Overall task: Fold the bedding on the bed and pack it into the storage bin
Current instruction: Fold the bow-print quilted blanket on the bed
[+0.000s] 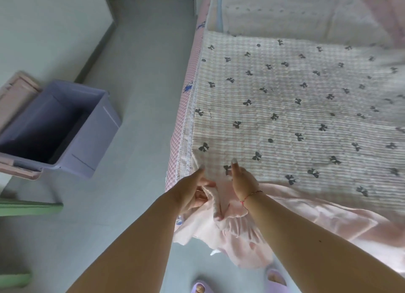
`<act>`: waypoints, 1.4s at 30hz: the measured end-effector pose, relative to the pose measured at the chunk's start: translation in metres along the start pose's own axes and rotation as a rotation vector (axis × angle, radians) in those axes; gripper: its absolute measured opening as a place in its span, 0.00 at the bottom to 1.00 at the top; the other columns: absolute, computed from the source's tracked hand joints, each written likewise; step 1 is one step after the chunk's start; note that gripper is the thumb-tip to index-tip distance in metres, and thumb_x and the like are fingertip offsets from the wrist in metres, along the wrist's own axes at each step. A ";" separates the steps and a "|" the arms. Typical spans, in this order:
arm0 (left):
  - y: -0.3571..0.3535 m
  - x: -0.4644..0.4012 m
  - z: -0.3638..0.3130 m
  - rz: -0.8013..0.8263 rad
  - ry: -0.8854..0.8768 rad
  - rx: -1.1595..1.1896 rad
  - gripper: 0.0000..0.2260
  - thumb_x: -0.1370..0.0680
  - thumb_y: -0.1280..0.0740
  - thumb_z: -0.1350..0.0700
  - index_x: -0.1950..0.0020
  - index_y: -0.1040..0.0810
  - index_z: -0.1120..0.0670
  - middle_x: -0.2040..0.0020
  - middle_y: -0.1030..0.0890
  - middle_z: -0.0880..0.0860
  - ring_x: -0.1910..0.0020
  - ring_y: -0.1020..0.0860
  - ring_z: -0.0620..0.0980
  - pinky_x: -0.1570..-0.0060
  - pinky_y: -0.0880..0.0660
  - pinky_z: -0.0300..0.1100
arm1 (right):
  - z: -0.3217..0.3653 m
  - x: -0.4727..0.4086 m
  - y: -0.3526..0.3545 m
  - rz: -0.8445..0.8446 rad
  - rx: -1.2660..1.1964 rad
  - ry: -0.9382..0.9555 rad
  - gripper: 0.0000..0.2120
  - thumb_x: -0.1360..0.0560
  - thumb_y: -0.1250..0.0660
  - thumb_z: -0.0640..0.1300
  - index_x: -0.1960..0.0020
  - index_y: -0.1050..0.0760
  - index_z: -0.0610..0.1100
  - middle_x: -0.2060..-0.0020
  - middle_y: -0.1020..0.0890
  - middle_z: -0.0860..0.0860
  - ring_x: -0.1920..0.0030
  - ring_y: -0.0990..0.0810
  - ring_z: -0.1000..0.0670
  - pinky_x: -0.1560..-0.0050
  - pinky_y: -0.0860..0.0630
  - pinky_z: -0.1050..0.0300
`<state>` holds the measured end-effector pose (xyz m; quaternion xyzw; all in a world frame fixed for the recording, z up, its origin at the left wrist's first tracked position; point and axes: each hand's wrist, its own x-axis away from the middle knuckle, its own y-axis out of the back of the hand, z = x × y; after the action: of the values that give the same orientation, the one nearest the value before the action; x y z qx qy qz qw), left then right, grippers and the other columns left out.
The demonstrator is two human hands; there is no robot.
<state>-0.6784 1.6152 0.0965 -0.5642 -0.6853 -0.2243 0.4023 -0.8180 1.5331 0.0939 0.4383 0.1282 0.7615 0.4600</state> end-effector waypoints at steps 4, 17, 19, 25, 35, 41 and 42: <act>-0.021 -0.003 -0.031 0.086 0.045 0.110 0.37 0.20 0.51 0.34 0.43 0.21 0.66 0.62 0.16 0.56 0.64 0.19 0.47 0.57 0.22 0.40 | 0.009 -0.004 0.025 -0.035 0.016 -0.078 0.35 0.20 0.62 0.61 0.43 0.23 0.39 0.46 0.20 0.42 0.45 0.23 0.43 0.41 0.29 0.50; -0.038 -0.016 -0.080 0.116 0.137 0.211 0.43 0.22 0.51 0.31 0.47 0.22 0.73 0.53 0.17 0.66 0.56 0.18 0.55 0.61 0.19 0.41 | 0.062 -0.018 0.056 -0.095 0.005 -0.149 0.26 0.19 0.50 0.56 0.41 0.25 0.36 0.45 0.21 0.39 0.46 0.23 0.41 0.51 0.31 0.52; -0.036 -0.020 -0.087 0.124 0.137 0.223 0.42 0.22 0.50 0.32 0.47 0.23 0.73 0.53 0.17 0.66 0.55 0.18 0.55 0.60 0.19 0.41 | 0.072 -0.016 0.053 -0.159 -0.077 -0.159 0.26 0.19 0.50 0.56 0.43 0.25 0.36 0.48 0.20 0.40 0.46 0.22 0.41 0.50 0.29 0.52; -0.014 -0.021 -0.108 0.226 0.118 0.240 0.40 0.20 0.49 0.34 0.46 0.25 0.73 0.59 0.20 0.64 0.66 0.18 0.55 0.64 0.19 0.43 | 0.088 -0.009 0.030 -0.296 -0.757 -0.333 0.24 0.22 0.44 0.58 0.43 0.27 0.37 0.61 0.25 0.47 0.63 0.26 0.49 0.60 0.26 0.53; 0.006 -0.018 -0.126 0.304 0.213 0.259 0.42 0.24 0.44 0.32 0.42 0.25 0.74 0.48 0.19 0.67 0.54 0.17 0.58 0.52 0.19 0.45 | 0.075 0.040 -0.001 -0.375 -1.248 -0.566 0.27 0.22 0.50 0.65 0.35 0.34 0.46 0.58 0.24 0.47 0.55 0.25 0.45 0.54 0.25 0.51; 0.010 -0.035 -0.155 0.293 0.209 0.194 0.42 0.23 0.46 0.33 0.41 0.26 0.74 0.47 0.20 0.69 0.50 0.18 0.60 0.52 0.19 0.47 | 0.108 0.008 0.035 -0.571 -1.535 -0.410 0.25 0.18 0.51 0.56 0.50 0.29 0.35 0.41 0.25 0.29 0.80 0.23 0.44 0.78 0.23 0.57; 0.010 -0.041 -0.163 0.285 0.202 0.195 0.41 0.22 0.46 0.33 0.41 0.26 0.74 0.47 0.21 0.69 0.50 0.18 0.60 0.52 0.19 0.47 | 0.108 -0.007 0.039 -0.572 -1.553 -0.400 0.26 0.19 0.50 0.59 0.52 0.29 0.37 0.42 0.23 0.32 0.75 0.20 0.43 0.69 0.19 0.54</act>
<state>-0.6182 1.4700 0.1561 -0.5885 -0.5730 -0.1532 0.5494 -0.7546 1.4836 0.1761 0.0755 -0.4085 0.3961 0.8189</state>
